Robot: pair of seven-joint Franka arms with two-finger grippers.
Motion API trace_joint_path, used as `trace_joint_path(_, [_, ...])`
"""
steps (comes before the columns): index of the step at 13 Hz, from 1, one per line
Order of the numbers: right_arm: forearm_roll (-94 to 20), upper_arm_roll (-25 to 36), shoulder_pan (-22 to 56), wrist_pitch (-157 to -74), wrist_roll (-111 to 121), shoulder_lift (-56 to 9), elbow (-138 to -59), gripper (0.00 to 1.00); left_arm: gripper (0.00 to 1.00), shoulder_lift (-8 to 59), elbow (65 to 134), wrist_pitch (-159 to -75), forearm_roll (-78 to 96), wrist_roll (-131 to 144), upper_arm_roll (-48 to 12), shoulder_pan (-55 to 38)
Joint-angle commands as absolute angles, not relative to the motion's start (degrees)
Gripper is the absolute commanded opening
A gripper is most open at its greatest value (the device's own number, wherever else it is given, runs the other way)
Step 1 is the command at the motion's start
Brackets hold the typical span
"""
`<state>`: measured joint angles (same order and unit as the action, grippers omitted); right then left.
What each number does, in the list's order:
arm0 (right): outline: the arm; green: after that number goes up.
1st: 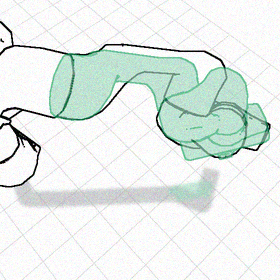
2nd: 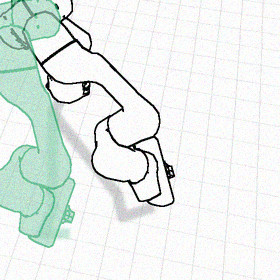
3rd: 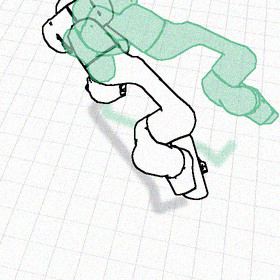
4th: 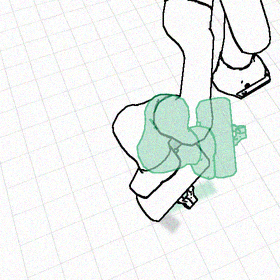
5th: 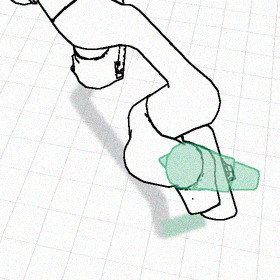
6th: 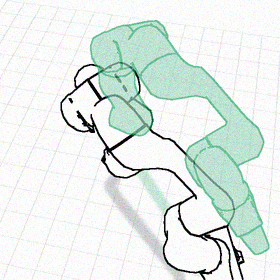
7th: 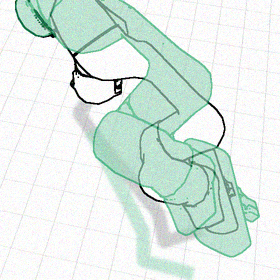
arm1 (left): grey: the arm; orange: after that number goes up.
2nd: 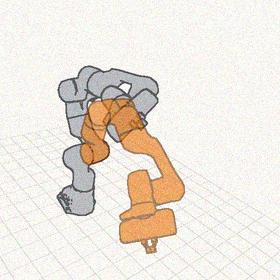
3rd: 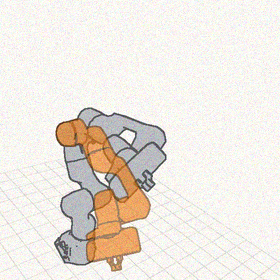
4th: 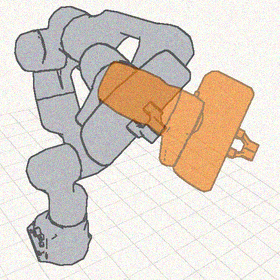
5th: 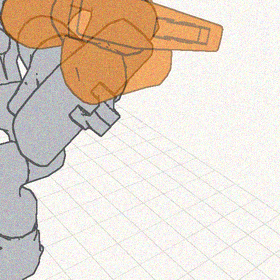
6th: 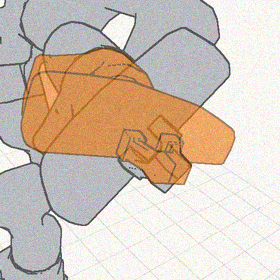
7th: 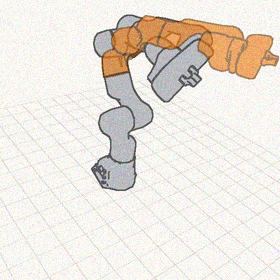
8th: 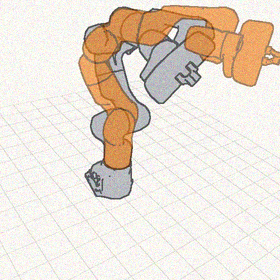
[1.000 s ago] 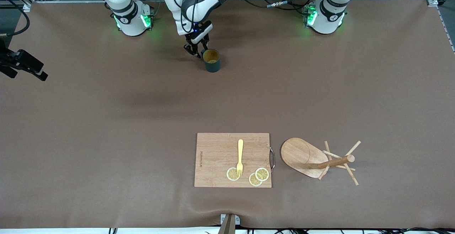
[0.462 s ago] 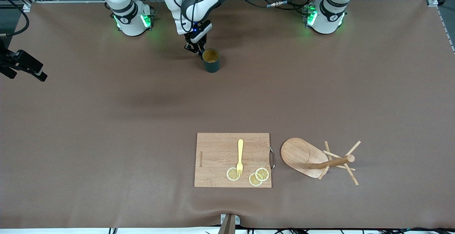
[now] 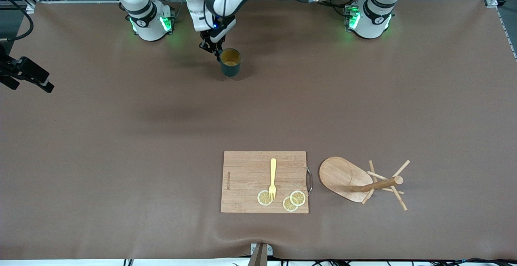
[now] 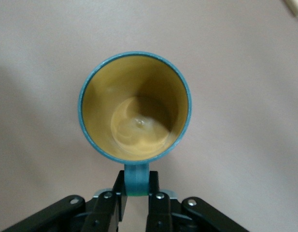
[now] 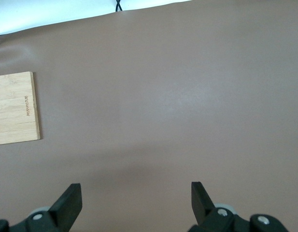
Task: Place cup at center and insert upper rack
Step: 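Lift the mug with the left gripper and carry it to the mug tree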
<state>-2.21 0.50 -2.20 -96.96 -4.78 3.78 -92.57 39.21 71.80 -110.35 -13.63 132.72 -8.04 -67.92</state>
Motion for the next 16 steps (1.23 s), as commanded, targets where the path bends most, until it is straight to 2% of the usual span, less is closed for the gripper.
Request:
trace_joint_path(1, [-3.52, 0.09, -2.99, -97.21, -3.69, 3.78, -92.46, 1.00, 0.00, 30.34, 75.41, -109.08, -5.75, 123.70, -8.53, -61.81])
trace_joint_path(7, [-3.69, 0.00, -2.90, -97.65, -3.69, 3.60, -92.29, 1.00, 0.00, 19.79, 78.22, -105.84, 13.76, 97.61, -8.53, -44.77])
trace_joint_path(11, [-3.60, 0.00, -2.81, -97.65, -3.69, 3.60, -92.29, 1.00, 0.00, 18.72, 77.78, -98.37, 24.59, 77.75, -8.53, -30.45])
trace_joint_path(16, [-3.69, -0.09, -2.72, -97.38, -3.69, 3.52, -92.20, 1.00, 0.00, 20.30, 77.52, -93.35, 35.66, 59.18, -8.53, -14.09])
